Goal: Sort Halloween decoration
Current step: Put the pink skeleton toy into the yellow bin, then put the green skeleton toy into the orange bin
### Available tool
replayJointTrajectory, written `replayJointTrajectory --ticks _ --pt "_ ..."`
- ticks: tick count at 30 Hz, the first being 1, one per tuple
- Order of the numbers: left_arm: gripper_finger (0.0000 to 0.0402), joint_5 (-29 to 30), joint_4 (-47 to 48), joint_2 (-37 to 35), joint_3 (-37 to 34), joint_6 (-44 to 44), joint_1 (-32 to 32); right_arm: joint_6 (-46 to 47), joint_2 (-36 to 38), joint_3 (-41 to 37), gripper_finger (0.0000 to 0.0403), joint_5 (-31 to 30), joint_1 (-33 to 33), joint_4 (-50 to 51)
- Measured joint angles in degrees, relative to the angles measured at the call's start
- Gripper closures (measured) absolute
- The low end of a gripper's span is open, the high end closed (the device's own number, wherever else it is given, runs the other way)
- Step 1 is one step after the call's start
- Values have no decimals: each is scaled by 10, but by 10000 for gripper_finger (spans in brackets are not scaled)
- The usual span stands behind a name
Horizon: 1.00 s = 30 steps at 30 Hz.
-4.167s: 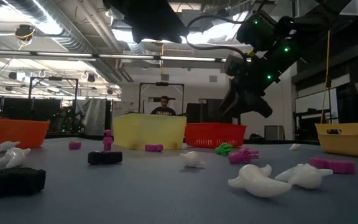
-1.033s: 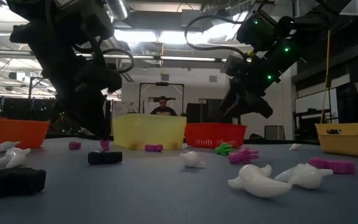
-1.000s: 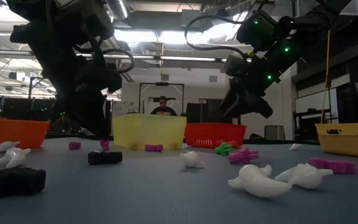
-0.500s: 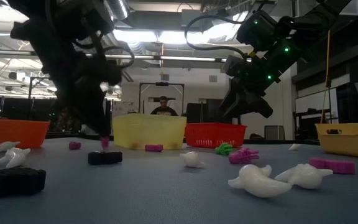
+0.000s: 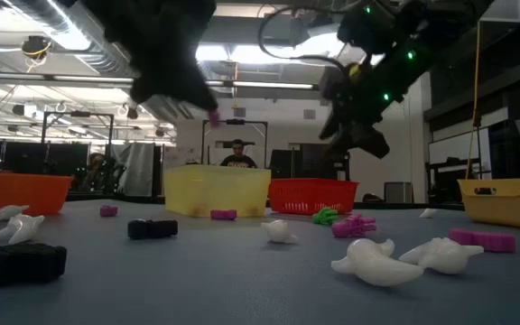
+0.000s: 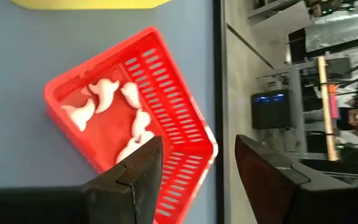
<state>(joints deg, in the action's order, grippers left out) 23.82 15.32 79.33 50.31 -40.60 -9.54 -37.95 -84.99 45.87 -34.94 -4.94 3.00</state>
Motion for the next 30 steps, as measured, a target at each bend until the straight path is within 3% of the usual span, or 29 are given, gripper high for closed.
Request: replayJointTrajectory --ticks 11,19,22,27,30 --pt "391 56 1 1 18 162 70 50 0 125 203 -6 52 212" --pt "362 54 3 6 -12 172 96 112 0 158 203 10 82 276" --pt "341 56 -1 9 -19 172 101 127 0 158 203 75 88 276" --pt "303 56 -1 10 -22 172 103 177 0 158 204 269 87 264" --pt "282 56 0 10 -22 172 103 220 -4 157 204 350 87 244"
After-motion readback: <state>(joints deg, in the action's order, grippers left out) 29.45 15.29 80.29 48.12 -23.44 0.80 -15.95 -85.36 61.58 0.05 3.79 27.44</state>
